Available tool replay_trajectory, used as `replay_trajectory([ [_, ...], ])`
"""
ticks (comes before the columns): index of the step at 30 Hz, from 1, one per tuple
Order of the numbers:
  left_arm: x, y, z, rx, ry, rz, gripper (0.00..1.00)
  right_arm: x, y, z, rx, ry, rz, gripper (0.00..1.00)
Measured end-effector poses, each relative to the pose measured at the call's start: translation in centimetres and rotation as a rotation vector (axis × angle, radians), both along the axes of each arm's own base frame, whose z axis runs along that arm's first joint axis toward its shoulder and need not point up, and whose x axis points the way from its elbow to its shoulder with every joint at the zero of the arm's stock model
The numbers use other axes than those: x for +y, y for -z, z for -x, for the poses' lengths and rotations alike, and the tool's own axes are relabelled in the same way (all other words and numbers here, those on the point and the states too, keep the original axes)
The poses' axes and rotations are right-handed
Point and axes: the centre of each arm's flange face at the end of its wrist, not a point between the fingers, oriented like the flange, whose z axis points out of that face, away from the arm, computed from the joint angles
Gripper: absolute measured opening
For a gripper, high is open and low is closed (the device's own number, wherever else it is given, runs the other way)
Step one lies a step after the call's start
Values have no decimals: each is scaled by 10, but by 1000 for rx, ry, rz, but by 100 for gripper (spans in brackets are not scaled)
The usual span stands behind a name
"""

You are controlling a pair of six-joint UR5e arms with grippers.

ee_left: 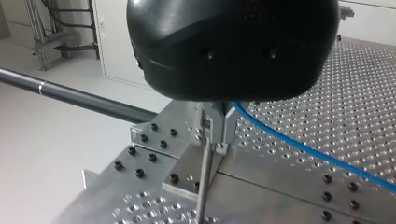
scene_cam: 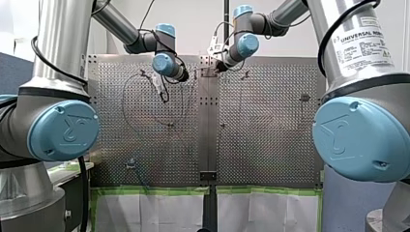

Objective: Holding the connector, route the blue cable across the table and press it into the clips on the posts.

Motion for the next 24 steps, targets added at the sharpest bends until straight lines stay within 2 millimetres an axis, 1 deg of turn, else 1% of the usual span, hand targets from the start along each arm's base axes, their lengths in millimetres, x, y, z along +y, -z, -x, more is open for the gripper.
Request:
replay_trajectory([
  [4,-2,5,-13,0,-4,2,0,-6,7,1,4,-2,-8,0],
  [9,0,-6,-26,-21,-16,12,0,-15,14,3,9,-2,-17,0],
  [13,3,-11,-34,-29,-24,17,0,-23,20,5,11,-2,-22,0],
  [19,6,-9,-43,-18,-34,2,0,-35,17,10,5,7,-15,0],
  [24,10,-3,-63,-6,-50,-8,0,-46,16,18,0,19,-12,0],
])
